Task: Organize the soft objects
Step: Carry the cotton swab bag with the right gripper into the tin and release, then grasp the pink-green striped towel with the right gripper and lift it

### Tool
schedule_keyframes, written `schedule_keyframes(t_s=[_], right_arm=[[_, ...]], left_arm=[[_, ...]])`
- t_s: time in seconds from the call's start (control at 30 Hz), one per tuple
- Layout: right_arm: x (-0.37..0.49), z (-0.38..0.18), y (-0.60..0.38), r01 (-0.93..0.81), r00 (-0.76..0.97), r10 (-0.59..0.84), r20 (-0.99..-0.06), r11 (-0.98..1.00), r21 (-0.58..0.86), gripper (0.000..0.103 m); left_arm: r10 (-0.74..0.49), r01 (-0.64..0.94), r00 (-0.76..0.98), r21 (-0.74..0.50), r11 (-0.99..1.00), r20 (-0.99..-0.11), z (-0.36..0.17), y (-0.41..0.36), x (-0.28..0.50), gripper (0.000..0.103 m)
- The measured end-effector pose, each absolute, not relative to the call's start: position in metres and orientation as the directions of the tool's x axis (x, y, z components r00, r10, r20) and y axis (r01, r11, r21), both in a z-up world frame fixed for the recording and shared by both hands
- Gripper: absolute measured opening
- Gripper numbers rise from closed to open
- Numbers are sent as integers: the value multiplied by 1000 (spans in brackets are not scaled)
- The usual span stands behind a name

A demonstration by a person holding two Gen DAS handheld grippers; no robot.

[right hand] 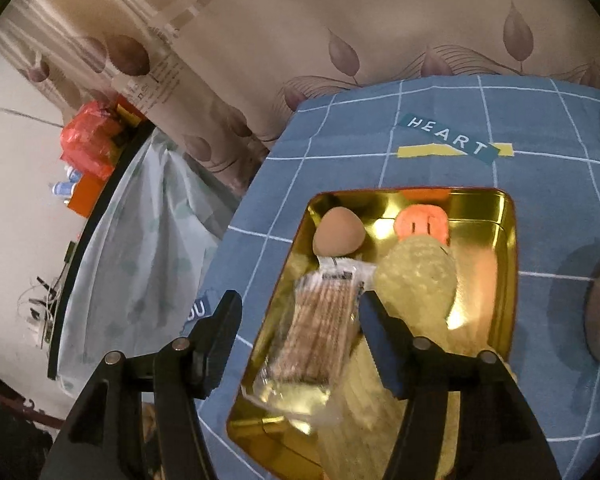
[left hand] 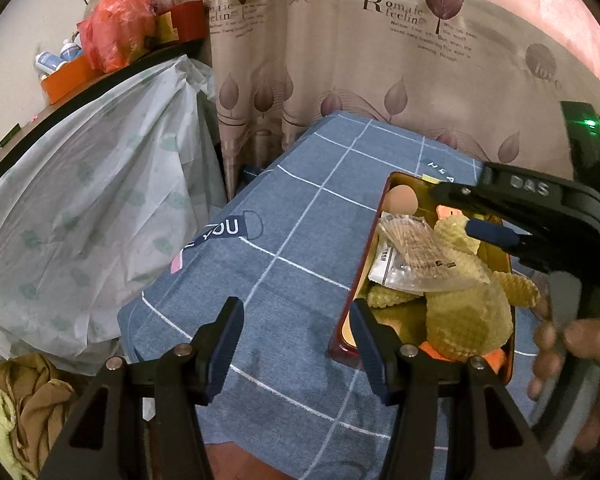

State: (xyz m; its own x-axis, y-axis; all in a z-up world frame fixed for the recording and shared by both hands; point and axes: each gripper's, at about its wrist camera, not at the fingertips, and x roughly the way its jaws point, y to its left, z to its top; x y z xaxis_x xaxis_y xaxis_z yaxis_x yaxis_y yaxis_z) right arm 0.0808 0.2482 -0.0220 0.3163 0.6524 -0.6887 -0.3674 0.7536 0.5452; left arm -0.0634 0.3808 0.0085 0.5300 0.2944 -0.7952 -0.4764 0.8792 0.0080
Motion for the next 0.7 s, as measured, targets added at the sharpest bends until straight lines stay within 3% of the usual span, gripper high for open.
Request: schedule_keyframes(t_s=[0.2, 0.43, 0.7], right_arm=[[67, -13, 230, -419, 341, 625, -702, 769, 482, 59], [53, 9, 165, -476, 485, 520, -703, 831, 286, 59], [71, 10, 36, -318, 610, 347, -713, 930, 181, 59]], left_arm=[[310, -480, 522, 27, 877, -795, 8, 378, -62, 56], [324, -469, 509, 58, 881, -798, 5, 370, -57, 56], [331, -446, 515, 83, 891, -791, 7, 357, -55, 56]])
